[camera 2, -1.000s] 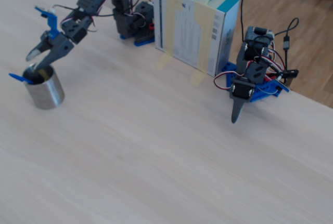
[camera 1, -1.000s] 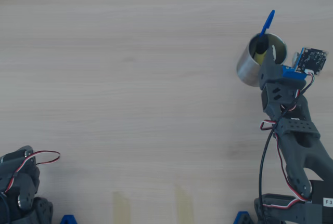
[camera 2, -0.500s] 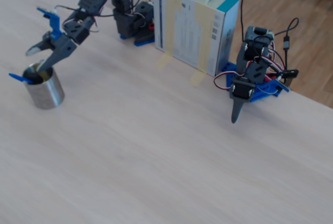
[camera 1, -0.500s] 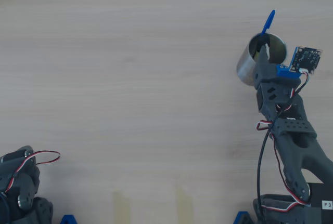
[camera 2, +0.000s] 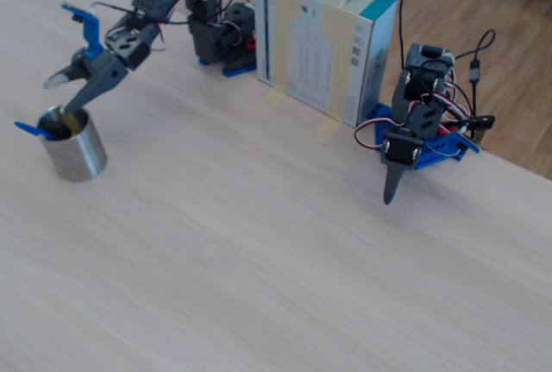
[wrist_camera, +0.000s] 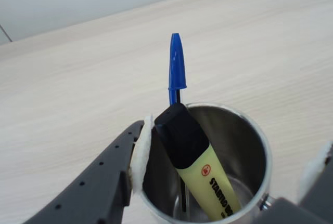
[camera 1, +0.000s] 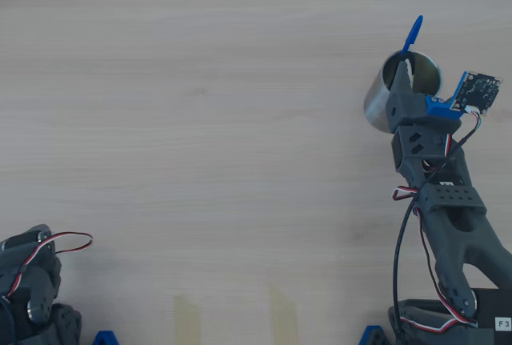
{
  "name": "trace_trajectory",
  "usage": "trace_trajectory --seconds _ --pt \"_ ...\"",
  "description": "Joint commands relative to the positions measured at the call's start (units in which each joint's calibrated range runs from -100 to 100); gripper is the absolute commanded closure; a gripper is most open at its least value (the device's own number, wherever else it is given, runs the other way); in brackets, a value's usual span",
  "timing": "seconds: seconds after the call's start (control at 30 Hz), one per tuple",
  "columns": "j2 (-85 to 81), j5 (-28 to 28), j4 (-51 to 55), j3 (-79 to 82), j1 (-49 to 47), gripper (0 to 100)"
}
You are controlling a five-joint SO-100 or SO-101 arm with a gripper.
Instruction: Grab the yellow pen and put it in the silver cup.
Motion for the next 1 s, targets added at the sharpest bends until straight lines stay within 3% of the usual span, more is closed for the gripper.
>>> trace_trajectory --seconds 0.0,0.73,0.97 --pt "-2.68 -0.26 0.25 -1.54 -0.07 55" --pt "-13.90 -0.26 0.50 5.35 -3.21 56" --pt "-23.04 -0.26 8.48 8.35 -3.29 56"
